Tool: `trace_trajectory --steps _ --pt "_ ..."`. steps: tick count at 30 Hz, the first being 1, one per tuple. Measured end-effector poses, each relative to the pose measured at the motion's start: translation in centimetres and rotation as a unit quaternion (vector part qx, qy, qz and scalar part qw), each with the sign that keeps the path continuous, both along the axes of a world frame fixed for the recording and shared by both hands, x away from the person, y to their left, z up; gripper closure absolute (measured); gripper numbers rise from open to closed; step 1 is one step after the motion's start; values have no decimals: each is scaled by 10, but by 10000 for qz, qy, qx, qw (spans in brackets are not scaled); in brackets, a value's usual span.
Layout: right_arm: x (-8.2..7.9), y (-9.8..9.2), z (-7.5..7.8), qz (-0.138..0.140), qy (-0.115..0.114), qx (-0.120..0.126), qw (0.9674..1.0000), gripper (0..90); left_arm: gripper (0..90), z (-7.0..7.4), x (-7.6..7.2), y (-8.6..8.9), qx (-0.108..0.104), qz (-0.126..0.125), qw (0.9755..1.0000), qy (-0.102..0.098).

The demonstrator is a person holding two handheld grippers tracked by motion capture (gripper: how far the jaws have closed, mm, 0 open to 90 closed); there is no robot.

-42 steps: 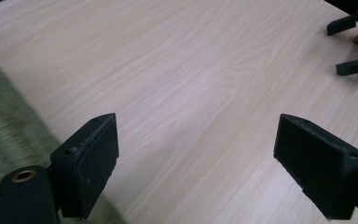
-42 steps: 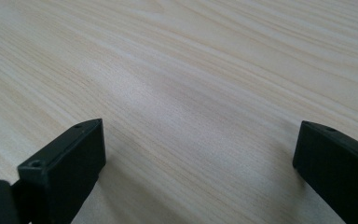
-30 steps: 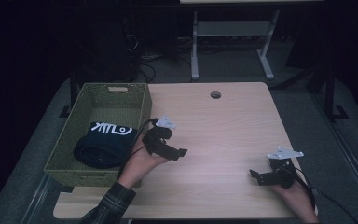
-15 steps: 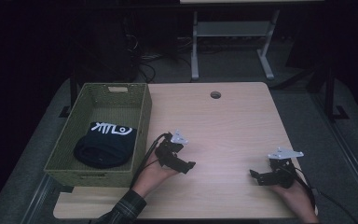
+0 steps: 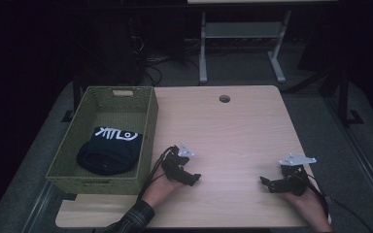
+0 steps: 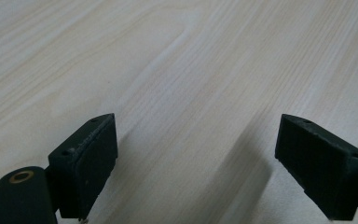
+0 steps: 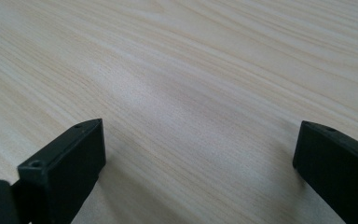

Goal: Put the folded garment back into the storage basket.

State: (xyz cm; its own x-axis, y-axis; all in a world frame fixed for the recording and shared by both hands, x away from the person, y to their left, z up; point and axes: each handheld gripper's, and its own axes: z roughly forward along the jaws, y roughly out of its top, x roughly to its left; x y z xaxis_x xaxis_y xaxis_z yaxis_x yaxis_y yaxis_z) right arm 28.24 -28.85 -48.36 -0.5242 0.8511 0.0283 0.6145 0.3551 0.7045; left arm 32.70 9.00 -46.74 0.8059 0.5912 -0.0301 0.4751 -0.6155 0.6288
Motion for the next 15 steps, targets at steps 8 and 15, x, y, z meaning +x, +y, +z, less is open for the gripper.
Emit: trace_trajectory --steps 8,15 --pt "0 0 0 1 0 -2 10000 20 127 -5 -3 3 -124 32 9995 -303" --pt "0 0 0 -4 -1 3 10000 20 127 -8 -6 6 -256 15 9988 -406"
